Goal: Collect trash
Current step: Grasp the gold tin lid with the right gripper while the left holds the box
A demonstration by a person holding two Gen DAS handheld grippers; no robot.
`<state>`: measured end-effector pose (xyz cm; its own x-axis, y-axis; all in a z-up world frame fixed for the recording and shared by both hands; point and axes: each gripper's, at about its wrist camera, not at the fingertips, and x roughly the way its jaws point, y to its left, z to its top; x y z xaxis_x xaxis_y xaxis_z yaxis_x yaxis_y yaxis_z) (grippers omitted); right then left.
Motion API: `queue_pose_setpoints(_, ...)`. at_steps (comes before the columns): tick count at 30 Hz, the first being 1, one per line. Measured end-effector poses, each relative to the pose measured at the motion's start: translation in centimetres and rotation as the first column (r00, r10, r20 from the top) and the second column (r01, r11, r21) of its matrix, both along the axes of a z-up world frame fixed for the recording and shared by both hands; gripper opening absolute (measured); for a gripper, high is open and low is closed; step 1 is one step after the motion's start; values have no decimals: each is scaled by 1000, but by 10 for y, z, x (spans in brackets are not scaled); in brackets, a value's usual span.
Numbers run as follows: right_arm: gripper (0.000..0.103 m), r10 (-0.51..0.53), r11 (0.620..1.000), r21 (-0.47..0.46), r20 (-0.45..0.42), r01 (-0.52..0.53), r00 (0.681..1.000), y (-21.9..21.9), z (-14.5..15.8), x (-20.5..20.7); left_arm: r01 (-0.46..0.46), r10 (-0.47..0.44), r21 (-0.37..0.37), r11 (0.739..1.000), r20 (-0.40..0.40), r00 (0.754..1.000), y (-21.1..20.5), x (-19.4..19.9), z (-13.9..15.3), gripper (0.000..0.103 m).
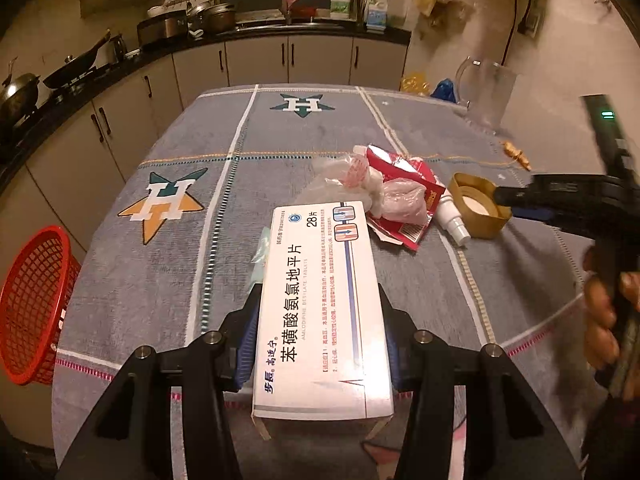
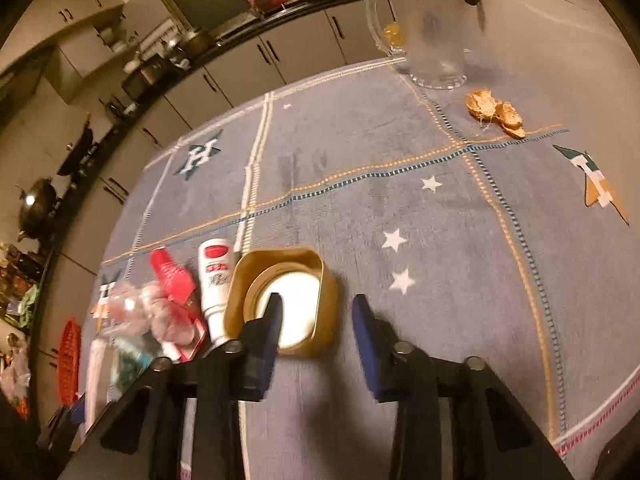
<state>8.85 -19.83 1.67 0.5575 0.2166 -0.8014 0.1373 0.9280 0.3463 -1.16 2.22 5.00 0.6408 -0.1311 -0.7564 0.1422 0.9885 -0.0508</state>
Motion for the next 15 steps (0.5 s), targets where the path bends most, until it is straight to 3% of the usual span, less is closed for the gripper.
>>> queue_pose_setpoints(6,10,-9,1000,-12,-24,9,1000,4,-12,7,15,-14,-37,999,37,999,13,-12,6,49)
queue_pose_setpoints(15,6,-6,1000,18,13,5,1000,6,-8,-38,-10,12,-37,999,52,999,20,-20,7,49)
